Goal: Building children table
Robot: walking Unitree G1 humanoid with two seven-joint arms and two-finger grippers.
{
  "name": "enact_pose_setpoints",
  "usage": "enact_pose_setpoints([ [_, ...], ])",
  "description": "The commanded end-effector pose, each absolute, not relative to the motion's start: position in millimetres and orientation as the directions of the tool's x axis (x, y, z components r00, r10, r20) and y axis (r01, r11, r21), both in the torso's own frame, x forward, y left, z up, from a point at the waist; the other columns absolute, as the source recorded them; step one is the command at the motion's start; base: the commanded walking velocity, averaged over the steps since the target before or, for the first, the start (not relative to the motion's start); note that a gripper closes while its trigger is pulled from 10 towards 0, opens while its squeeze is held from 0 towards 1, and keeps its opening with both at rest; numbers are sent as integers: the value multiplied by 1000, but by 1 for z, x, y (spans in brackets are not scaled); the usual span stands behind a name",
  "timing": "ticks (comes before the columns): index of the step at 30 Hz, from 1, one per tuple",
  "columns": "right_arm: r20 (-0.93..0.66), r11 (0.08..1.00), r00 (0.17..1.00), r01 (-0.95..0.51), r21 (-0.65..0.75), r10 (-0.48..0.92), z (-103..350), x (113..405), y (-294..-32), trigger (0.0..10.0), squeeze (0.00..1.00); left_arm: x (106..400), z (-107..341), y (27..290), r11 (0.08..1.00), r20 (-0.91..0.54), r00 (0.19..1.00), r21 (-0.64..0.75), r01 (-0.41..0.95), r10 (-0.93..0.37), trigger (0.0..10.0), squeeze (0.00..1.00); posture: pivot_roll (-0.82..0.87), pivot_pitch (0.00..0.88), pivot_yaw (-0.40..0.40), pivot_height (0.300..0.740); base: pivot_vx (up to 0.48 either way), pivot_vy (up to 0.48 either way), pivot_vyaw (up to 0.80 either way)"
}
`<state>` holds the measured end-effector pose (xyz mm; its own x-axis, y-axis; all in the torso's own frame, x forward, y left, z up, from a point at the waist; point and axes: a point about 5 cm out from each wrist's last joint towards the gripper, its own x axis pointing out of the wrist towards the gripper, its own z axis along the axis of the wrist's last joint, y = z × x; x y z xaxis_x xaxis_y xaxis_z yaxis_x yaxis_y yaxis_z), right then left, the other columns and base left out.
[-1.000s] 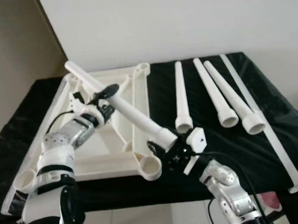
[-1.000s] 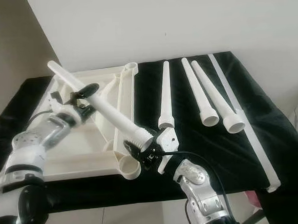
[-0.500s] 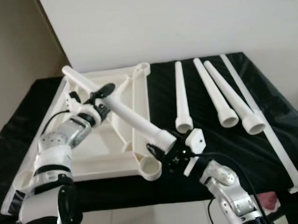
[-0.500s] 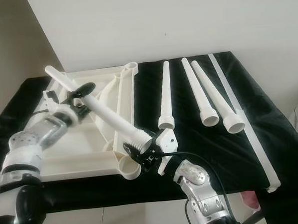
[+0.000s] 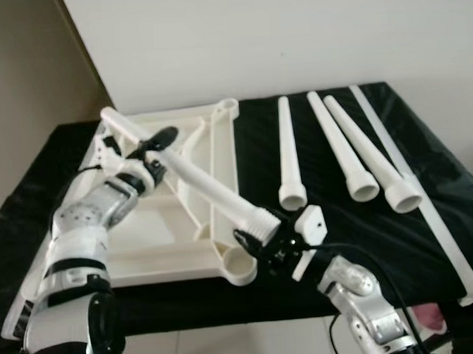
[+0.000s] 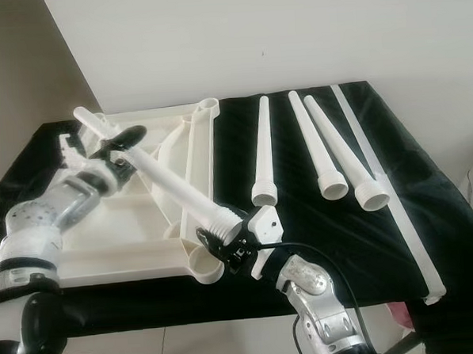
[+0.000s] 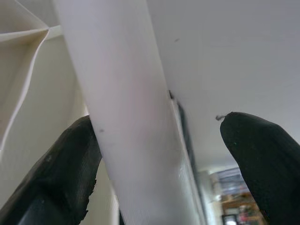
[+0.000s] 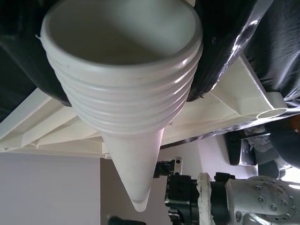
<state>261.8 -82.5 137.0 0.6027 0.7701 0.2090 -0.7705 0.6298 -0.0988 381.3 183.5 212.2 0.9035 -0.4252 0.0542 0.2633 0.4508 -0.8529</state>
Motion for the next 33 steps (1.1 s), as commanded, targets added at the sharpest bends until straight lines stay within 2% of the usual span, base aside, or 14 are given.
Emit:
enact_pose_setpoints([
  [1, 232, 624, 592, -775, -99, 772, 142, 260, -80, 10000, 0, 367, 227, 177, 213, 453, 646, -694, 688, -614, 0, 0, -108, 14, 105, 740, 0, 0, 0],
  [8, 236, 625, 593, -774, -97, 770, 143, 260, -80, 10000, 0, 367, 221, 172, 258, 405, 638, -674, 693, -655, 0, 0, -106, 21, 107, 740, 0, 0, 0],
  [12, 236, 626, 594, -773, -96, 769, 142, 260, -80, 10000, 0, 367, 222, 177, 238, 423, 647, -689, 684, -634, 0, 0, -105, 24, 108, 740, 0, 0, 0],
  [13, 238, 630, 597, -771, -96, 766, 143, 261, -80, 10000, 0, 373, 229, 190, 158, 483, 712, -761, 629, -509, 0, 0, -107, 23, 113, 740, 0, 0, 0],
  [14, 238, 630, 597, -771, -96, 766, 143, 261, -80, 10000, 0, 373, 229, 190, 158, 483, 712, -761, 629, -509, 0, 0, -107, 23, 113, 740, 0, 0, 0],
  [15, 240, 633, 599, -768, -96, 764, 143, 261, -80, 10000, 0, 377, 232, 196, 99, 495, 758, -807, 582, -425, 0, 0, -106, 20, 112, 740, 0, 0, 0],
  [22, 245, 634, 599, -767, -98, 763, 144, 263, -79, 10000, 0, 379, 232, 197, 75, 498, 776, -822, 565, -387, 0, 0, -105, 14, 112, 740, 0, 0, 0],
  [26, 246, 632, 596, -769, -101, 764, 145, 264, -79, 10000, 0, 379, 231, 195, 110, 486, 771, -813, 571, -411, 0, 0, -105, 10, 112, 740, 0, 0, 0],
  [27, 247, 632, 595, -769, -102, 764, 145, 265, -79, 10000, 0, 380, 231, 193, 116, 475, 769, -815, 568, -429, 10000, 0, -105, 9, 112, 740, 0, 0, 0],
  [29, 248, 632, 595, -768, -103, 764, 145, 265, -79, 10000, 0, 380, 230, 192, 118, 467, 767, -817, 565, -440, 10000, 0, -104, 9, 111, 740, 0, 0, 0],
  [30, 248, 632, 595, -768, -104, 764, 146, 266, -79, 10000, 0, 379, 232, 192, 95, 486, 759, -812, 575, -433, 6314, 0, -105, 8, 111, 740, 0, 0, 0],
  [31, 249, 632, 595, -768, -105, 764, 146, 266, -79, 10000, 0, 378, 232, 192, 81, 500, 751, -807, 584, -432, 0, 0, -106, 6, 111, 740, 0, 0, 0],
  [33, 250, 632, 595, -768, -106, 764, 146, 266, -79, 10000, 0, 378, 233, 192, 61, 516, 745, -804, 591, -424, 0, 0, -108, 1, 110, 740, 0, 0, 0],
])
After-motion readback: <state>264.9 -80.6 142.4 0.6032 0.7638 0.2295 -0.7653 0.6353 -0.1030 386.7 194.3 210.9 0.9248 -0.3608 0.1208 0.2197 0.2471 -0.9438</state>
